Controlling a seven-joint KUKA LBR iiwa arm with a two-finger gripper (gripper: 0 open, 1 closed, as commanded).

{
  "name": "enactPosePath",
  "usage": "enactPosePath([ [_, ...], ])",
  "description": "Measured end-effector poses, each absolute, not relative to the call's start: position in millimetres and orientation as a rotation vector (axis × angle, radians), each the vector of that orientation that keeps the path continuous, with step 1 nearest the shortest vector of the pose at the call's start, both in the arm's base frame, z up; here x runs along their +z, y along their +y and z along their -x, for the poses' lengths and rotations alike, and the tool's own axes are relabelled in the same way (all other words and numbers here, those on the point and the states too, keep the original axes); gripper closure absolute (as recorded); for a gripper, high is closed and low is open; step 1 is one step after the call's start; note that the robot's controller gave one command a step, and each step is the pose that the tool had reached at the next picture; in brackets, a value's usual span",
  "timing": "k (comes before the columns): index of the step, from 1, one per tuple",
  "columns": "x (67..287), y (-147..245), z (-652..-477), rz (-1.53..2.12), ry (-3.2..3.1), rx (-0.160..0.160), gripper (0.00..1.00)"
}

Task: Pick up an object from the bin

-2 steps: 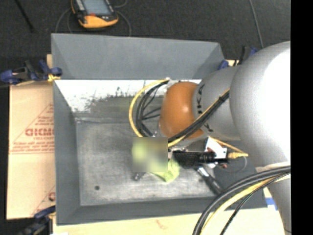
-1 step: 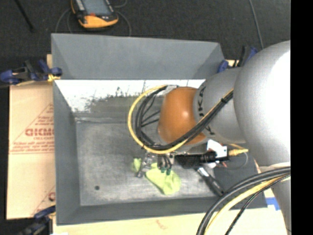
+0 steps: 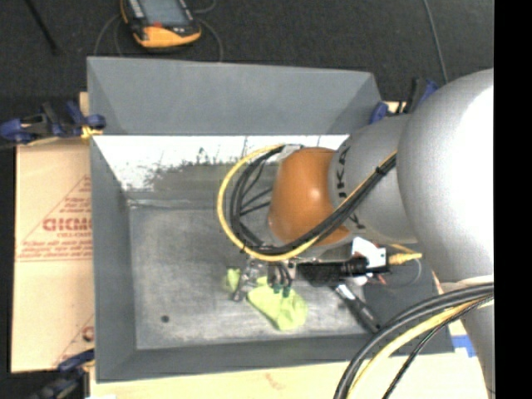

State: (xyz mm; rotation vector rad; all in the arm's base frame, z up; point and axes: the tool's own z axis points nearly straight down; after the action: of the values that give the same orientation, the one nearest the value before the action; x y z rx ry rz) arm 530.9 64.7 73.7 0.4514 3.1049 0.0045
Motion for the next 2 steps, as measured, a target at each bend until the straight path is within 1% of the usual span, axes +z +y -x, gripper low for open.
enactPosePath([
  [1, 77, 65, -529.8, -0.452, 3.108, 0.003, 1.0],
  [2, 93, 64, -529.0, -0.453, 3.11, 0.001, 1.0],
])
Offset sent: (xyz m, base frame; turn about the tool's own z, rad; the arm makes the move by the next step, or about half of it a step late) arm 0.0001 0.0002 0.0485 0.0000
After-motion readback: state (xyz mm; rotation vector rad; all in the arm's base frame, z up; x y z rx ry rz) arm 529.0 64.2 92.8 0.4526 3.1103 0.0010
